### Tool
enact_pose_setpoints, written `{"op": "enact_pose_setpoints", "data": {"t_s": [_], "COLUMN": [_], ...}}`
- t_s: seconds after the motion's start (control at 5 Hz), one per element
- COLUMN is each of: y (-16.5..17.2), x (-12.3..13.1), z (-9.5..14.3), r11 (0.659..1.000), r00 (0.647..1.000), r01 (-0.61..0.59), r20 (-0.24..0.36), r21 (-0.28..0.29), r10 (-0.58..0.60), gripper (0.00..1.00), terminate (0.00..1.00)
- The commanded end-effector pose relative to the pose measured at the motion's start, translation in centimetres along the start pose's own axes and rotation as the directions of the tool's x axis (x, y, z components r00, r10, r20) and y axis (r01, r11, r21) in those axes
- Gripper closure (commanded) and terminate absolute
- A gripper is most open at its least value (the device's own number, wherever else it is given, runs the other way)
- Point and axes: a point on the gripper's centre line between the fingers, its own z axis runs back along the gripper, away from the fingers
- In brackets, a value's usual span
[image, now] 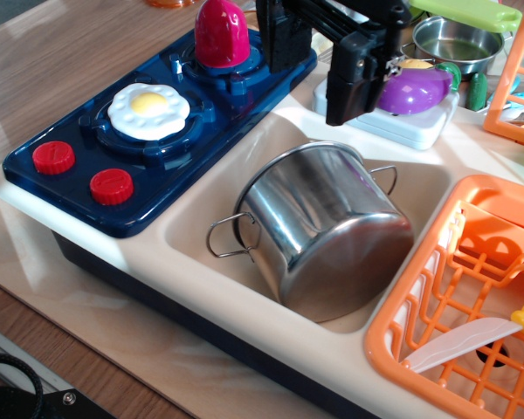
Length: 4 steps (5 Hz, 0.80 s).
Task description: Flip pot upright which is in sink
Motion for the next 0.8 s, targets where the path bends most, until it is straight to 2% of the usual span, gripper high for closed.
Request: {"op": "enact_pose_setpoints", "data": {"t_s": [0.0, 0.2, 0.4, 0.6], "y": [0.0, 0.5, 1.4, 1.1], "x": [0.0, 0.3, 0.8, 1.1], "z": [0.0, -0.4, -1.9, -2.7], "r11": [1.0, 0.993, 0.957, 0.933], "r00": [1.0, 0.999, 0.999, 0.998], "r01": [0.0, 0.022, -0.015, -0.048], "r20": [0.0, -0.029, -0.04, -0.047], "r21": [0.0, -0.118, -0.291, -0.356], "r10": [0.0, -0.026, 0.004, 0.033], "gripper": [0.0, 0.0, 0.0, 0.0], "terminate": [0.0, 0.0, 0.0, 0.0]}}
